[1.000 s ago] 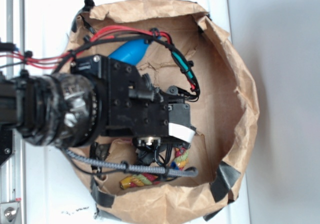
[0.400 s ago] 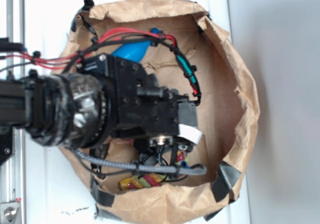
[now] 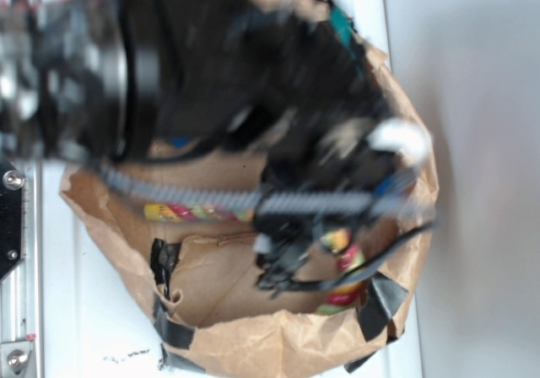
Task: Grab the multicolored rope.
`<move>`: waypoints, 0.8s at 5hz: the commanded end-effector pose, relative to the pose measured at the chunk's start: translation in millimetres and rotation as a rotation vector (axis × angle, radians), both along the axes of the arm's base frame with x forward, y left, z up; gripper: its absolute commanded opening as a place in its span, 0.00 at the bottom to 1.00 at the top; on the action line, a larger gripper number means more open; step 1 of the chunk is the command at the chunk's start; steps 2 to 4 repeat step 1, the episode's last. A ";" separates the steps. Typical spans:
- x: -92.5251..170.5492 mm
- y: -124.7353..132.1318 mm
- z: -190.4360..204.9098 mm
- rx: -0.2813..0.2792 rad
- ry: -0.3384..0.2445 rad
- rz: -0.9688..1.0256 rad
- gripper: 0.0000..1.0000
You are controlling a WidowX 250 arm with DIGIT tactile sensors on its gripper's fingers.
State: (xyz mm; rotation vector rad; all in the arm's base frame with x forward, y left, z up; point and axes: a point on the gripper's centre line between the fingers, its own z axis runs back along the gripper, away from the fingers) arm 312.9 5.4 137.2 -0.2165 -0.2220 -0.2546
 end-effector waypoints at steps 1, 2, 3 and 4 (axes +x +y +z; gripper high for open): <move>14.0 19.5 69.5 0.021 -0.044 0.069 0.00; 14.0 19.5 69.5 0.021 -0.044 0.069 0.00; 14.0 19.5 69.5 0.021 -0.044 0.069 0.00; 14.0 19.5 69.5 0.021 -0.044 0.069 0.00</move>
